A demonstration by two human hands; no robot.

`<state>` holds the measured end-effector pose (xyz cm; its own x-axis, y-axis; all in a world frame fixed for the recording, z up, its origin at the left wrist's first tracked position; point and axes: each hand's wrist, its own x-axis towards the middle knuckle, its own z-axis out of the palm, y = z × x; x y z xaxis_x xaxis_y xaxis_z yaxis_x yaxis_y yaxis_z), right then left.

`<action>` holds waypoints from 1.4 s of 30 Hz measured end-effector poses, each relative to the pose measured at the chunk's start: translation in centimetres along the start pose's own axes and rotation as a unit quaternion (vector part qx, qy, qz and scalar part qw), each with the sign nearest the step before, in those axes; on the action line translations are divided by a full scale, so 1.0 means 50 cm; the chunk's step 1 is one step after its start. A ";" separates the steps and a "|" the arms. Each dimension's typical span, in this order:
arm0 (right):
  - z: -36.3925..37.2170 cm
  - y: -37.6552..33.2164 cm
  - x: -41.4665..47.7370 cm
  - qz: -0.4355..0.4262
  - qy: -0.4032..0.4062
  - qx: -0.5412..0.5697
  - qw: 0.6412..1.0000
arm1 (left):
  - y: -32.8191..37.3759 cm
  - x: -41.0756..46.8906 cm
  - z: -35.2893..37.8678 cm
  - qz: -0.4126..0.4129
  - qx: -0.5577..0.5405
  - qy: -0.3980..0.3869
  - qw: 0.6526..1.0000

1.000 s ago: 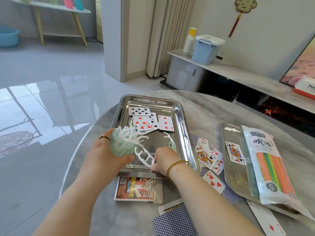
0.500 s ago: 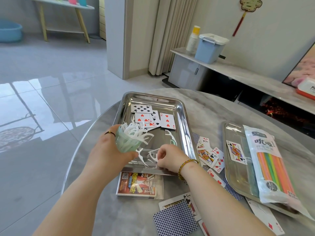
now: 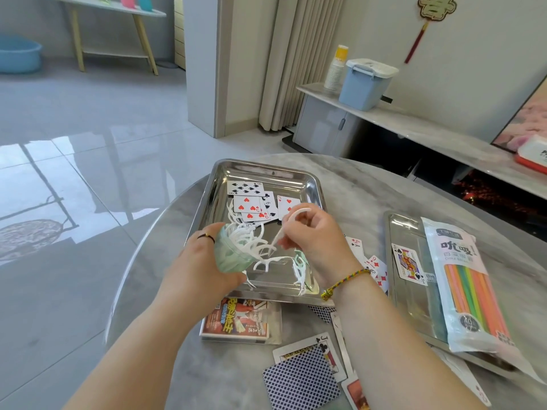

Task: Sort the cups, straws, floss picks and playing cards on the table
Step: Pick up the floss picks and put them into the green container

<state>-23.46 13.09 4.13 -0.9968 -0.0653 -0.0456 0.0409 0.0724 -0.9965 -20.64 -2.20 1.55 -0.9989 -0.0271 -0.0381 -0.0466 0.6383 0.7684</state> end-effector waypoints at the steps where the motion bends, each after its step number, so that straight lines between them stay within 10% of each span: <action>1: 0.001 -0.011 -0.003 -0.015 0.004 0.038 0.999 | 0.001 -0.001 0.001 0.003 0.003 -0.002 1.000; 11: 0.057 -0.004 -0.017 -0.060 -0.050 -0.232 0.970 | 0.001 0.003 0.004 0.022 -0.043 0.016 0.999; 16: 0.025 0.015 0.010 -0.065 0.021 -0.191 0.979 | -0.006 0.005 -0.014 -0.017 -0.054 0.050 0.997; 21: -0.009 0.110 0.059 0.022 -0.054 -0.496 0.866 | -0.006 0.005 -0.019 -0.032 -0.049 0.060 0.996; 33: 0.009 0.112 0.091 0.040 -0.149 -0.681 0.716 | -0.007 0.007 -0.024 -0.037 -0.086 0.056 0.994; 42: 0.016 0.100 0.077 0.090 -0.021 -0.477 0.874 | -0.007 0.008 -0.039 -0.039 -0.154 0.053 0.986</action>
<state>-27.06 12.39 -1.08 -0.9760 -0.0018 -0.2180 0.1014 0.8814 -0.4614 -21.00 -3.92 2.49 -0.9862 -0.1578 -0.0498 -0.1056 0.3683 0.9237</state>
